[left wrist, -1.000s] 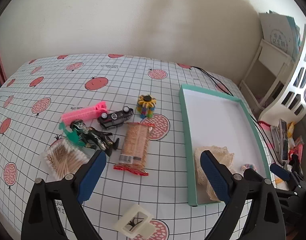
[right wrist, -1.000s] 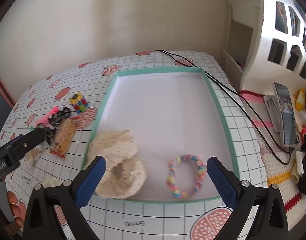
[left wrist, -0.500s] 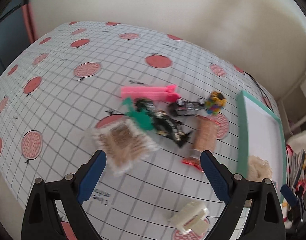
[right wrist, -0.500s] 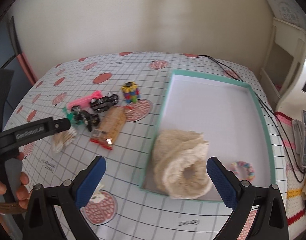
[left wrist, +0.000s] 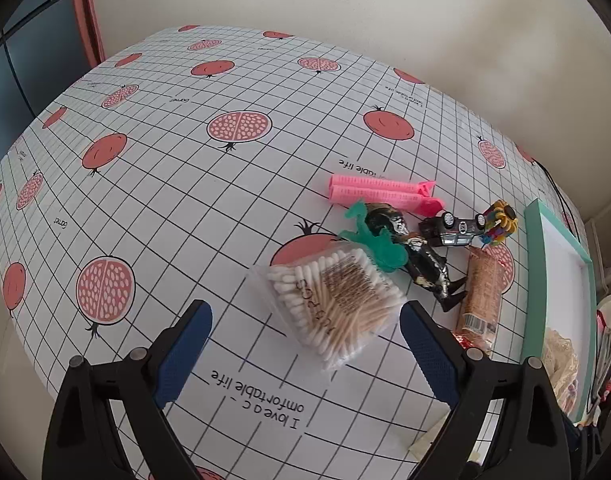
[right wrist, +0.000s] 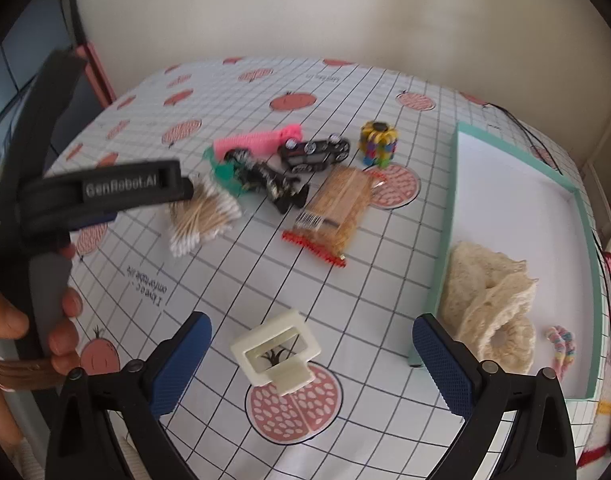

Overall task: Organize objects
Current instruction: 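Grasp the white plastic holder with the right tool while the left tool grasps the cotton swab bag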

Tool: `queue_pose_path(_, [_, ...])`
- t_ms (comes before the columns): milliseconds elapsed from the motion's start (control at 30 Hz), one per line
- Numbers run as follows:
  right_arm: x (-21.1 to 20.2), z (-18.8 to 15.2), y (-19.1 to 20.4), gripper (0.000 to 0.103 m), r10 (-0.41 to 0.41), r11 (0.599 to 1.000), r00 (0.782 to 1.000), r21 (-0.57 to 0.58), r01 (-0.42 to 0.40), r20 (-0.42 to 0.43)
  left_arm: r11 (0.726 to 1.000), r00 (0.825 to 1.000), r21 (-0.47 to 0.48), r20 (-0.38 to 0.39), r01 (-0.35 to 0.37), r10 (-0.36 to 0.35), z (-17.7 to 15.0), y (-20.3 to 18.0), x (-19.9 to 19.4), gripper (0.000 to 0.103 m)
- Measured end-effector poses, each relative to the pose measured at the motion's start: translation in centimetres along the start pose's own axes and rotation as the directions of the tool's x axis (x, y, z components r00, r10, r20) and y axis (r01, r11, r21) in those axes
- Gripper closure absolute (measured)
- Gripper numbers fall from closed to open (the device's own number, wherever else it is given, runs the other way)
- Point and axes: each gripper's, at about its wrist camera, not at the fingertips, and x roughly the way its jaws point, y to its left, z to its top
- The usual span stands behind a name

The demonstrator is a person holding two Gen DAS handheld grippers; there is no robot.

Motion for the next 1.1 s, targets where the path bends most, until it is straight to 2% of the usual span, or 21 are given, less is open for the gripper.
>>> queue_pose_path(367, [3.0,-0.7,1.6,0.001,-0.01,0.999,0.993,-0.047,0.004,-0.121,1.0,0.996,0.015,-0.081,0.025,-0.024,0.0,-0.2,2.0,0.008])
queue_pose_path(500, [3.8,-0.9,1.3,0.001,-0.03,0.999,0.989,-0.049,0.023,-0.144,0.999,0.997,0.035,-0.074,0.01,-0.007,0.3,-0.7,2.4,0.008])
queue_pose_path(667, [4.2,-0.9,0.8,0.001,-0.028,0.999,0.988,-0.026,0.024,-0.153,0.999,0.998,0.034,-0.06,0.029,-0.027,0.9,-1.3,2.9,0.008])
queue_pose_path(900, [4.6,-0.5,0.5,0.001,-0.034,0.999,0.987,-0.023,0.031,-0.154,0.996,0.999,0.087,-0.046,0.001,0.003,0.9,-2.7,3.8,0.008])
queue_pose_path(967, [4.5,-0.4,0.4,0.005,-0.037,0.999,0.988,-0.023,0.034,-0.152,0.995,0.999,0.097,-0.04,-0.014,0.018,0.9,-3.0,3.9,0.008])
queue_pose_path(1100, [4.3,0.0,0.4,0.02,-0.028,1.0,0.988,-0.016,0.026,-0.152,0.994,0.999,0.104,-0.039,-0.031,0.035,0.9,-3.2,4.1,0.008])
